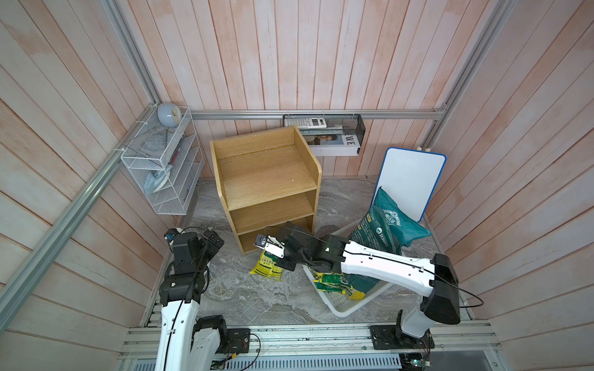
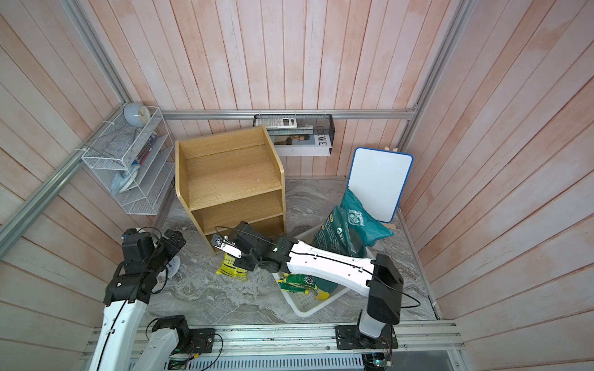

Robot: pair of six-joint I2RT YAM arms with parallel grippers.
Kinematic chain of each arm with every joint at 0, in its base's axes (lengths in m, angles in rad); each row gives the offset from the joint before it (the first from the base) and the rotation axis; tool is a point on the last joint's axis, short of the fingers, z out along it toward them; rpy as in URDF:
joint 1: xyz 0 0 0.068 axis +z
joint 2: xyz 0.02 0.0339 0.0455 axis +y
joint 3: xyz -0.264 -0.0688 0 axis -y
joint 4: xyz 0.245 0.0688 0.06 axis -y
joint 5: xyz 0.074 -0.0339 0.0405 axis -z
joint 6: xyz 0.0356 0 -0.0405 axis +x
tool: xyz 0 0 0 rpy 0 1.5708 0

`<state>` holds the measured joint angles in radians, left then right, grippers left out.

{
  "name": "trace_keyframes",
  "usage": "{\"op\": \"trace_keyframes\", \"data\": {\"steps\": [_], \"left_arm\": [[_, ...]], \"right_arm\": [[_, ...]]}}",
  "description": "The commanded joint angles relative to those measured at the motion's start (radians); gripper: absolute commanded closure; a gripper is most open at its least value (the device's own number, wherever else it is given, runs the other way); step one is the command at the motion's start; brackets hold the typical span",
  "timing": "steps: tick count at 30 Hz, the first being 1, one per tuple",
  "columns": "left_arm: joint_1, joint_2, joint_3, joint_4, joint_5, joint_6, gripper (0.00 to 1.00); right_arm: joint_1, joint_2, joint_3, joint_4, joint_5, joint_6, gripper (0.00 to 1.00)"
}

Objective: Take down the fertilizer bag from the shelf
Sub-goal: Pick up the fertilizer bag from the shelf, then place the fertilizer bag in the storage box.

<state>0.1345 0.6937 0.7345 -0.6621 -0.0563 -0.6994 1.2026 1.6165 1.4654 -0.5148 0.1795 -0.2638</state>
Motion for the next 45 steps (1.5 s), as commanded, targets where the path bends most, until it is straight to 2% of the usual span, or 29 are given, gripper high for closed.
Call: {"op": "trace_keyframes", "data": {"steps": [1, 6, 12, 18, 23, 33, 40, 45], "left_arm": [[-0.007, -0.005, -0.016, 0.018, 0.007, 0.018, 0.0], [-0.009, -0.002, -0.032, 0.029, 0.015, 0.01, 0.0], [-0.01, 0.006, -0.038, 0.051, 0.026, -0.005, 0.0], [-0.01, 0.018, -0.025, 0.05, 0.026, 0.001, 0.0], [-0.01, 0.03, -0.026, 0.063, 0.03, -0.004, 0.0], [-0.01, 0.039, -0.014, 0.077, 0.032, -0.009, 0.0], [-0.01, 0.041, -0.015, 0.077, 0.038, -0.024, 0.0], [-0.01, 0.027, -0.02, 0.078, 0.039, -0.032, 0.0]], "right_arm": [[-0.004, -0.124, -0.002, -0.106, 0.02, 0.069, 1.0], [-0.008, -0.275, 0.021, -0.317, 0.126, 0.09, 1.0], [-0.009, -0.379, 0.088, -0.544, 0.221, 0.176, 1.0], [-0.008, -0.392, 0.23, -0.805, 0.189, 0.249, 1.0], [-0.006, -0.408, 0.26, -0.948, 0.119, 0.341, 1.0], [0.0, -0.447, 0.125, -0.982, -0.033, 0.436, 1.0], [0.011, -0.46, 0.098, -0.948, -0.107, 0.463, 1.0], [0.015, -0.452, -0.04, -0.899, -0.091, 0.455, 1.0]]}}
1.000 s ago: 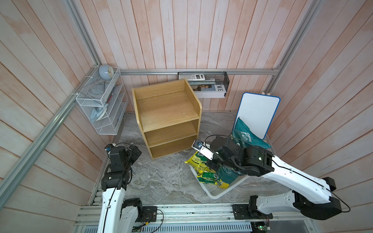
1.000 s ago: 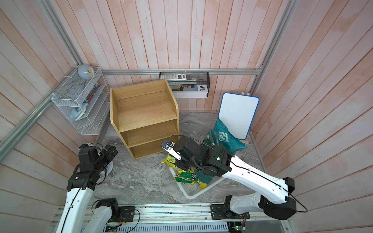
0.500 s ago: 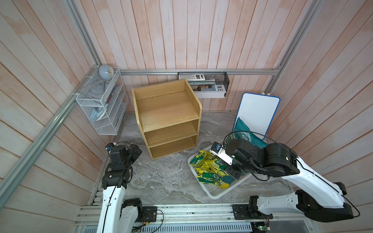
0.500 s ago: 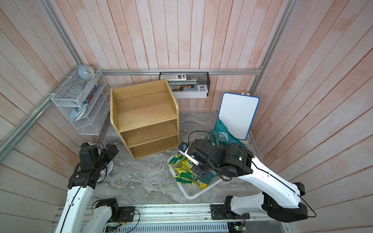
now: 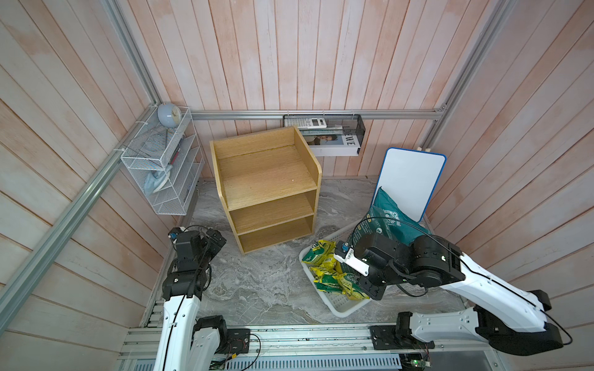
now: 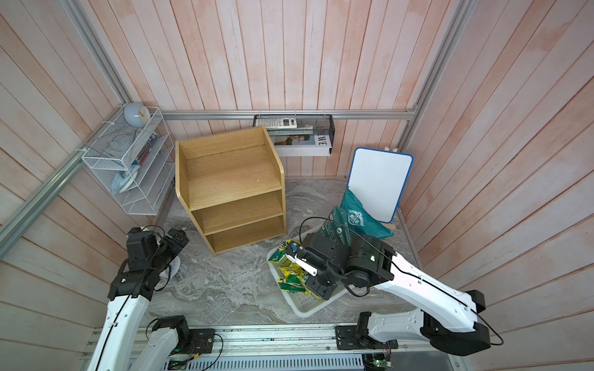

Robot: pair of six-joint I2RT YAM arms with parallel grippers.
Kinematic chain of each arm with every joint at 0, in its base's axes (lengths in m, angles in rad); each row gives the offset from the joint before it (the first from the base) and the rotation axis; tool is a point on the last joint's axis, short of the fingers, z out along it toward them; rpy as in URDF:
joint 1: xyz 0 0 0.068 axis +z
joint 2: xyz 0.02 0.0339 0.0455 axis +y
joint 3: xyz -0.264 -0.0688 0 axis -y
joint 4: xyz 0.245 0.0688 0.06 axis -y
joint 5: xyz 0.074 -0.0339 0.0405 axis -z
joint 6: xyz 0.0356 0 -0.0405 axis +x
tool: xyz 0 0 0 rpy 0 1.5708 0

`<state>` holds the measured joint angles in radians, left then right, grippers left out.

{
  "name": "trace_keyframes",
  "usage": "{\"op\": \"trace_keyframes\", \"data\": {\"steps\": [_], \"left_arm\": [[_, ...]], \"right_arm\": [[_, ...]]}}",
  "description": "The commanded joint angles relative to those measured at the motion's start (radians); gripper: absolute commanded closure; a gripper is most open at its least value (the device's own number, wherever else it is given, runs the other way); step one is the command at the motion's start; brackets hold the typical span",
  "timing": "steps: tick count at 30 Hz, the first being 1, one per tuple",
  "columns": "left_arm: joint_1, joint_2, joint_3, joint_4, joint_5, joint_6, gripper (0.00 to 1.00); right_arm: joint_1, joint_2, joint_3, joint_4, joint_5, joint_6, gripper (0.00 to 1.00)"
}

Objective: Take down the fertilizer bag from the shelf
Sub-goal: Place the fertilizer bag in the storage box.

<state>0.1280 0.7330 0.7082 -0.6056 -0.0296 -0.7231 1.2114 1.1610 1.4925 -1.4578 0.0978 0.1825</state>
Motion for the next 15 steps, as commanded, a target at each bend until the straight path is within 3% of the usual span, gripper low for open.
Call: {"op": "trace_keyframes", "data": {"steps": [1, 4, 11, 15], "left_arm": [[-0.004, -0.014, 0.006, 0.018, 0.013, -0.009, 0.0], [-0.004, -0.027, 0.004, 0.008, 0.01, -0.006, 0.0], [-0.004, -0.043, -0.002, 0.0, 0.01, -0.01, 0.0], [-0.004, -0.041, 0.003, 0.004, 0.01, -0.009, 0.0]], "right_arm": [[0.007, 0.006, -0.104, 0.061, 0.008, 0.01, 1.0], [0.003, 0.01, -0.214, 0.139, 0.122, 0.06, 1.0], [-0.075, 0.135, -0.291, 0.207, 0.194, 0.115, 1.0], [-0.168, 0.198, -0.3, 0.258, 0.123, 0.125, 1.0]]}}
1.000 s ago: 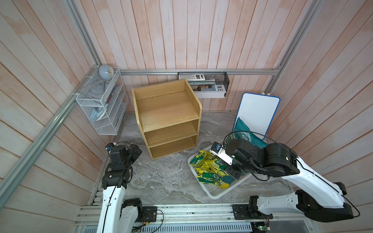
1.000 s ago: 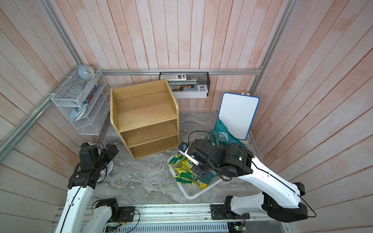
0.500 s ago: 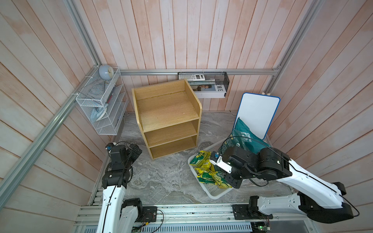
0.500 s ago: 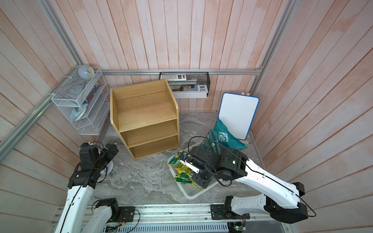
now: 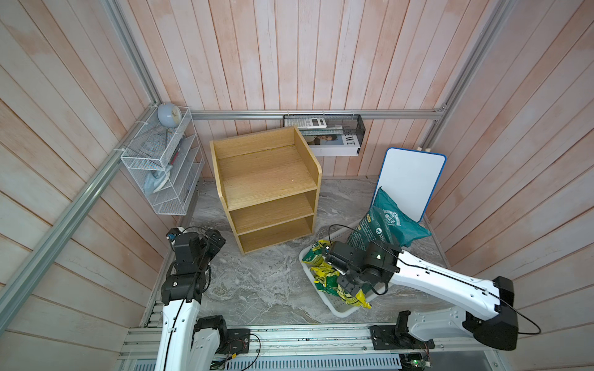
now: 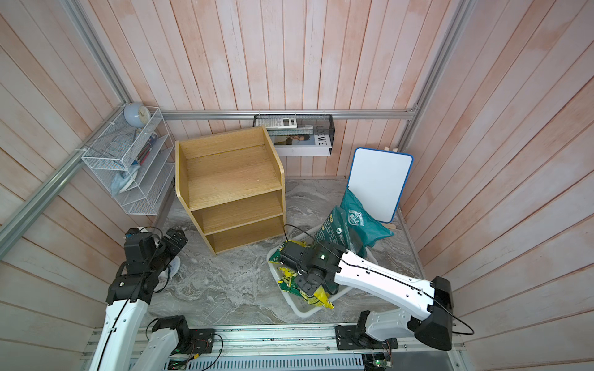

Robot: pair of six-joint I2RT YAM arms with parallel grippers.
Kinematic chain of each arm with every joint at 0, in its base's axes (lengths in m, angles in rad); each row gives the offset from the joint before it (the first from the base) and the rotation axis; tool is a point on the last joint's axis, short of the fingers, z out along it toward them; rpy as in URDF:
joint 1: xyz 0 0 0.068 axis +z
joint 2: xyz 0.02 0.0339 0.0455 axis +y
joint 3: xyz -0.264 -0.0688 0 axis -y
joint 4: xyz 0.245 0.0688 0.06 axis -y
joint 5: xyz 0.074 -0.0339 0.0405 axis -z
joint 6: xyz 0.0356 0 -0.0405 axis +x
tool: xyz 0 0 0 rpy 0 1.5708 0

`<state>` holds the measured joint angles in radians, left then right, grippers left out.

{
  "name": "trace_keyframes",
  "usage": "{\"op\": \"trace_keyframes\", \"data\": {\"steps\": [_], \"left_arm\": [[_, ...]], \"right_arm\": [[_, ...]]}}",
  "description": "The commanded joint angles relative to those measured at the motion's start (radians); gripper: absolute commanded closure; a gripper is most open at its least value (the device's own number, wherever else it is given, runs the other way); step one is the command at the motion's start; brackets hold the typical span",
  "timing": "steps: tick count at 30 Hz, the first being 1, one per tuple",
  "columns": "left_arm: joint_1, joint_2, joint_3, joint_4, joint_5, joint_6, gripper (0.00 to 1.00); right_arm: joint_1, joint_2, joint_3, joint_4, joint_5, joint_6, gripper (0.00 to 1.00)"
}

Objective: Take down the fertilizer bag from the shelf
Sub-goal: Place the fertilizer bag in the storage box, then reset both arms

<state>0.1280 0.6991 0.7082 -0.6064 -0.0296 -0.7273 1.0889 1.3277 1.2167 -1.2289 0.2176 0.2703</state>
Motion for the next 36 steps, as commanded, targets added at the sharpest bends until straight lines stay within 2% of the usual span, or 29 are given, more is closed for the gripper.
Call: {"op": "trace_keyframes", "data": {"steps": [1, 9, 14, 17, 21, 22, 26, 29, 33, 36], "left_arm": [[-0.004, -0.008, 0.005, 0.003, 0.008, -0.003, 0.0], [-0.004, -0.003, 0.017, 0.003, 0.0, 0.003, 0.0], [-0.004, -0.004, 0.018, -0.004, -0.01, 0.021, 0.0], [-0.005, -0.005, 0.007, 0.001, -0.02, 0.03, 0.0], [-0.004, -0.004, -0.006, 0.005, -0.051, 0.047, 0.0], [-0.004, -0.004, -0.007, 0.008, -0.063, 0.055, 0.0], [-0.003, 0.001, -0.009, 0.011, -0.117, 0.112, 0.01], [-0.002, 0.005, -0.013, 0.017, -0.164, 0.142, 0.0], [-0.001, 0.005, -0.038, 0.07, -0.196, 0.176, 0.0], [0.0, 0.01, -0.06, 0.133, -0.222, 0.25, 0.0]], "right_arm": [[-0.058, 0.047, -0.024, 0.042, 0.004, 0.044, 1.0], [-0.109, 0.228, -0.039, 0.171, 0.076, 0.082, 1.0], [-0.11, 0.405, -0.08, 0.181, -0.03, 0.099, 1.0], [-0.114, 0.408, -0.099, 0.22, -0.002, 0.115, 1.0], [-0.133, 0.355, 0.003, 0.22, 0.048, 0.08, 1.0], [-0.137, 0.337, 0.036, 0.218, 0.063, 0.066, 0.97], [-0.156, 0.254, 0.2, 0.197, 0.103, -0.014, 0.61], [-0.17, 0.179, 0.292, 0.2, 0.167, -0.036, 0.43], [-0.2, 0.042, 0.307, 0.299, 0.276, -0.116, 0.31], [-0.292, -0.079, 0.282, 0.368, 0.334, -0.146, 0.24]]}}
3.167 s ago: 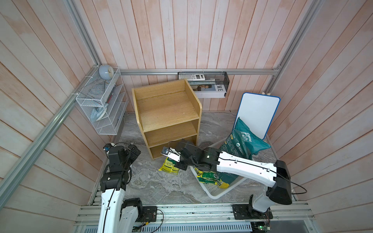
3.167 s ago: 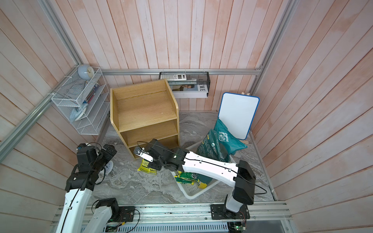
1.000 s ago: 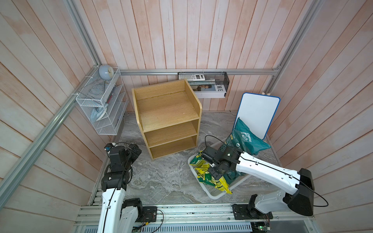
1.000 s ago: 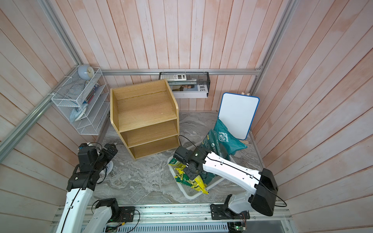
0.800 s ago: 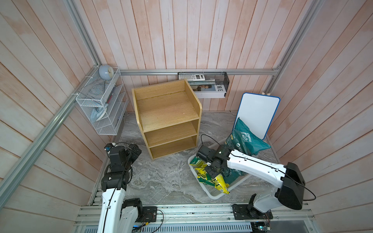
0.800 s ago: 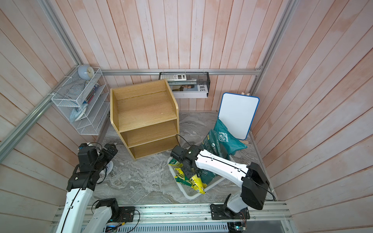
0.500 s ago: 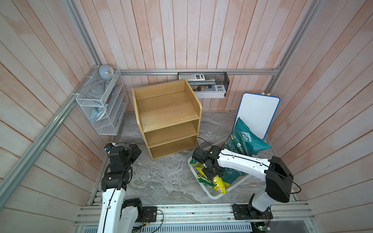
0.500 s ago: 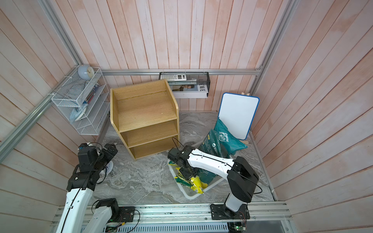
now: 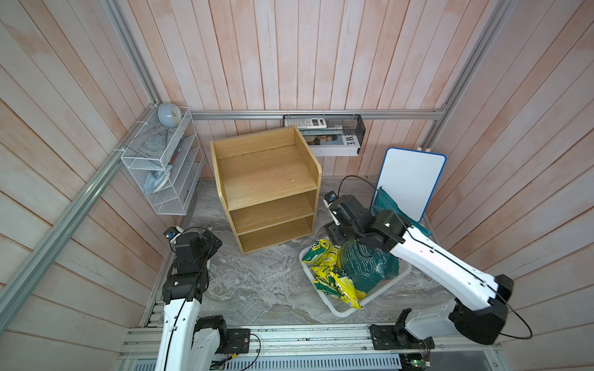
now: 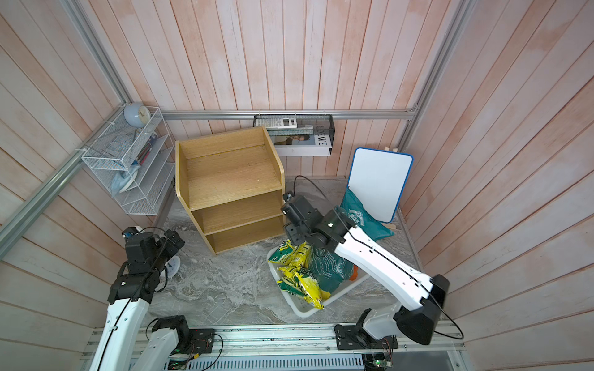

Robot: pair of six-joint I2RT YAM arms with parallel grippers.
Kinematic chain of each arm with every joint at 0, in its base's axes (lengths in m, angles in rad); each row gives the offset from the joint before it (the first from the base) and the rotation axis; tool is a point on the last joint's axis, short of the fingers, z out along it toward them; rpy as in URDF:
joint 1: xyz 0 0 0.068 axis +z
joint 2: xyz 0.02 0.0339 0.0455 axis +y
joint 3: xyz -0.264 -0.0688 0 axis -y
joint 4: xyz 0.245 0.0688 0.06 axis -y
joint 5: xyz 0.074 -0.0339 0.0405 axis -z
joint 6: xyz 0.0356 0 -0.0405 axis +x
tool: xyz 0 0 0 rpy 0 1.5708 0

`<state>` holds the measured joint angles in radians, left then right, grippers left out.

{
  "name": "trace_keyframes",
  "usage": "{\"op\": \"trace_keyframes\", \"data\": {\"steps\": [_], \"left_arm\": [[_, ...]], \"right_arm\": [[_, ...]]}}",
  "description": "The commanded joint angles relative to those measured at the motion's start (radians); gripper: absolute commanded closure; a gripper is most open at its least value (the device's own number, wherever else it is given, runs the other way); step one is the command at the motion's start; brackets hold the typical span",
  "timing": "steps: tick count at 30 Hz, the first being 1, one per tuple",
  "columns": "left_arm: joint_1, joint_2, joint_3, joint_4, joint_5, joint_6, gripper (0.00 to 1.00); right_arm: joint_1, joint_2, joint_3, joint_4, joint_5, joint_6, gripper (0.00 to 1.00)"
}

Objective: Take down the fertilizer bag from the shelf
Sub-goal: Reset both arms

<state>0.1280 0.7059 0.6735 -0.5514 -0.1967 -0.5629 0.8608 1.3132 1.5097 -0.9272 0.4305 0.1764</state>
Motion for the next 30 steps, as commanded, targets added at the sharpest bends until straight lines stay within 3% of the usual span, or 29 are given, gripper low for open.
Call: {"op": "trace_keyframes", "data": {"steps": [1, 5, 10, 17, 20, 24, 30], "left_arm": [[-0.001, 0.003, -0.037, 0.109, -0.074, 0.116, 0.0], [-0.002, 0.004, -0.119, 0.304, -0.111, 0.259, 0.0], [-0.001, 0.034, -0.233, 0.548, -0.156, 0.286, 0.0], [0.001, 0.226, -0.237, 0.72, -0.166, 0.351, 0.0], [0.002, 0.336, -0.236, 0.824, -0.158, 0.334, 0.0], [0.001, 0.467, -0.25, 1.008, -0.077, 0.363, 0.0], [-0.007, 0.672, -0.274, 1.247, 0.02, 0.354, 0.0]], "right_arm": [[-0.125, -0.107, -0.026, 0.088, 0.125, -0.05, 0.2], [-0.487, -0.236, -0.137, 0.177, 0.031, -0.01, 0.12], [-0.881, -0.263, -0.298, 0.268, -0.094, 0.08, 0.12], [-1.188, -0.255, -0.552, 0.489, -0.077, 0.193, 0.12], [-1.205, -0.249, -0.707, 0.696, -0.142, 0.117, 0.16], [-1.172, -0.231, -0.911, 0.955, -0.336, 0.092, 0.21], [-0.934, -0.075, -1.064, 1.286, -0.268, 0.026, 0.2]]}}
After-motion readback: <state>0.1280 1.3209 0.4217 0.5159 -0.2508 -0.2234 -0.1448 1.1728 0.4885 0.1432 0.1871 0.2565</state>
